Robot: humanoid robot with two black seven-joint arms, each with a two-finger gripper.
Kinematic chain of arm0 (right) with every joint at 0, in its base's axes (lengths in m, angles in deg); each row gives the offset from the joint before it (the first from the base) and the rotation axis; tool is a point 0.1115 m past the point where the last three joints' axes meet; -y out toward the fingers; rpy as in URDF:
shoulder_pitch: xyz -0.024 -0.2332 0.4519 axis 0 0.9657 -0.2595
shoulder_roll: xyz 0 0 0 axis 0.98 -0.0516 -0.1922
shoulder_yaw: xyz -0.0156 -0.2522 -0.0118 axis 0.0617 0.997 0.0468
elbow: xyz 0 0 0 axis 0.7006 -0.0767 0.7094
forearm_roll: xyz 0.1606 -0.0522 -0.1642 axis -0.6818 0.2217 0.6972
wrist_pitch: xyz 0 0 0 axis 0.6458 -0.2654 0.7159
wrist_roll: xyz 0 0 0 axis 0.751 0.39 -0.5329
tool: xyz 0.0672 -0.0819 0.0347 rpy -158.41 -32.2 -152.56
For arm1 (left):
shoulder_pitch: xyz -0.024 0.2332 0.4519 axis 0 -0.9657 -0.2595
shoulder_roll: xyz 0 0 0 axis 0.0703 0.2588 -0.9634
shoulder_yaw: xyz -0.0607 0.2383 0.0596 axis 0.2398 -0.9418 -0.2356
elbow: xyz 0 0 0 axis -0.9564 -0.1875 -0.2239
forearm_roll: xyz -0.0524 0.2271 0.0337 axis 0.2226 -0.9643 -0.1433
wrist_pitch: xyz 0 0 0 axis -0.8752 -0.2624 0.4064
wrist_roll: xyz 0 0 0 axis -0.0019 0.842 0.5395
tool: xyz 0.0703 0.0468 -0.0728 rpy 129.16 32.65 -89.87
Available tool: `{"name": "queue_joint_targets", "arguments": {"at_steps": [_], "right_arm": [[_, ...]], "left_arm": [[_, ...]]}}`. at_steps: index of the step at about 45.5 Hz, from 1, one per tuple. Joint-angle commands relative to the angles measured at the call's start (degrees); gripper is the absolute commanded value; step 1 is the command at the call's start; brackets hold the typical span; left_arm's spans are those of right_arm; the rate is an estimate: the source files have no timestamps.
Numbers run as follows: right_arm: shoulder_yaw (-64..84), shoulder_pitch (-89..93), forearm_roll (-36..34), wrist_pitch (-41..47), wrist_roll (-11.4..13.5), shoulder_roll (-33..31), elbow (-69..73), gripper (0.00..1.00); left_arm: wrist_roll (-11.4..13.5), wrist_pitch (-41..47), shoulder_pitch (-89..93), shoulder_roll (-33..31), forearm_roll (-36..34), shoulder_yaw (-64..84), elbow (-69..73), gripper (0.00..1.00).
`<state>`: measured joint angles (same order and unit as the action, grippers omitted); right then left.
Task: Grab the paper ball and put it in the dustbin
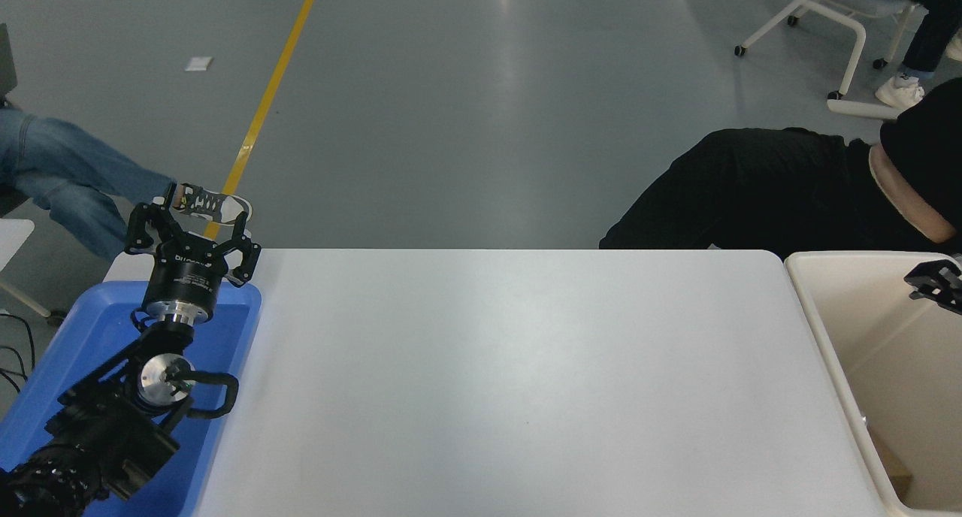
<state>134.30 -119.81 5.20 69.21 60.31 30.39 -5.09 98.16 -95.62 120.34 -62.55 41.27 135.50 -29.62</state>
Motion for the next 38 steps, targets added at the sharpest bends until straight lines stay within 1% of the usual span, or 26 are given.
{"name": "queue_joint_targets", "arguments": {"at_steps": [1, 6, 16, 22, 29, 38], "right_arm": [[7.8, -18.1, 0.9, 27.8, 0.0, 4.6, 5.6, 1.00], [6.5, -20.3, 1.5, 28.6, 0.0, 5.7, 6.1, 1.00], [2.8, -26.4, 4.3, 28.6, 0.0, 13.0, 7.5, 1.00], [2.4, -32.9, 4.5, 28.6, 0.0, 15.7, 11.6, 1.00], [1.2, -36.1, 4.3, 28.6, -0.1, 21.1, 13.7, 1.00], [0.9, -36.6, 4.2, 28.6, -0.2, 23.7, 13.7, 1.00]], "left_arm": [[0.0, 0.0, 0.0, 0.0, 0.0, 0.0, 0.0, 0.99], [0.0, 0.0, 0.0, 0.0, 0.0, -0.1, 0.0, 0.99], [0.0, 0.0, 0.0, -0.1, 0.0, -0.1, 0.0, 0.99], [0.0, 0.0, 0.0, -0.1, 0.0, -0.1, 0.0, 0.99], [0.0, 0.0, 0.0, -0.1, 0.0, -0.1, 0.0, 0.99], [0.0, 0.1, 0.0, -0.1, 0.0, -0.2, 0.0, 0.99]]}}
